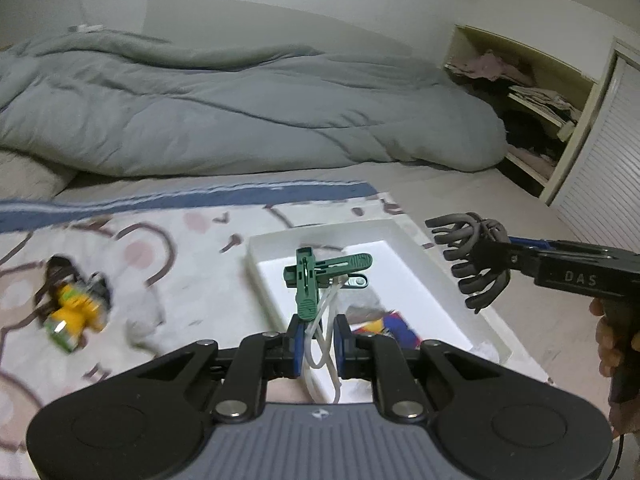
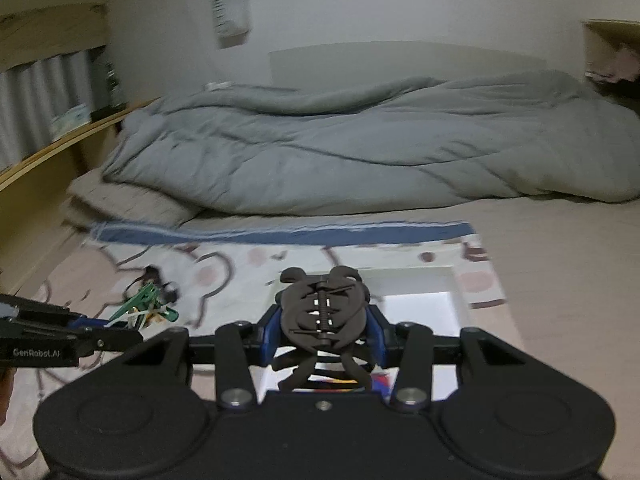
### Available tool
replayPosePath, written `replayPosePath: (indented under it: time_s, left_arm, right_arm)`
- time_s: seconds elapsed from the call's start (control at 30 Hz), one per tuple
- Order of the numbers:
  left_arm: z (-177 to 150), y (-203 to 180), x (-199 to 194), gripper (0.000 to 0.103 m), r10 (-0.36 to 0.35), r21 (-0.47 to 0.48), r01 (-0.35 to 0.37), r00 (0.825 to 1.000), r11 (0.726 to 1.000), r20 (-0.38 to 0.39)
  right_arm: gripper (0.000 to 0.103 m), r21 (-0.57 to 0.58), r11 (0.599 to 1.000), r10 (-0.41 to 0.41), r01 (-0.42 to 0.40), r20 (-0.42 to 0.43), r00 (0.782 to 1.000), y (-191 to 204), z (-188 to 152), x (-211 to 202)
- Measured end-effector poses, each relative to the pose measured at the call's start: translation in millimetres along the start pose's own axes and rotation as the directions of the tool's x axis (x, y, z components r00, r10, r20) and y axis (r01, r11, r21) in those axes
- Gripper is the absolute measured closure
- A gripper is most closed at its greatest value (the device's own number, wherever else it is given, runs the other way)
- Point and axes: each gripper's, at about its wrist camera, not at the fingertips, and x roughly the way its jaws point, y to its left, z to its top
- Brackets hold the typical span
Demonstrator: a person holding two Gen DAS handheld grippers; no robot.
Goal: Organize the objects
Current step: 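Carry the claw clip and clothespin with both tools over the tray, then open the right tool to drop the claw clip while the left tool releases the clothespin in the tray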
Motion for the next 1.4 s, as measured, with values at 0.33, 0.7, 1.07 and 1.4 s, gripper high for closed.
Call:
replayPosePath:
  time_s: [0.33,0.7,1.07,1.4]
  left_arm:
    - [9,-43,78,0.087,-0.081,-0.004,0.080,0.995,0.997,-0.066]
    - [-14,-70,159,0.087,-0.187,-0.156,0.161,0.967,0.975,-0.173]
    - [-29,-100,213,0.087,-0.230,-0.184,0.191,0.948,0.964,-0.219]
    - [-38,-98,226,0.088,-0.230,-0.278,0.160,0.942,0.947,-0.244]
  right_arm:
    - [0.058,0.042,0.996,-0.078,0.078,-0.010,0.997,-42,6,42]
    - [0.058,0.060,0.993,-0.101,0.106,-0.084,0.991,-79,15,111]
    - [0.058,0.060,0.992,-0.099,0.114,-0.214,0.972,-92,-10,170]
    - [0.049,0.052,0.995,-0.075,0.088,-0.208,0.975,-93,-17,187]
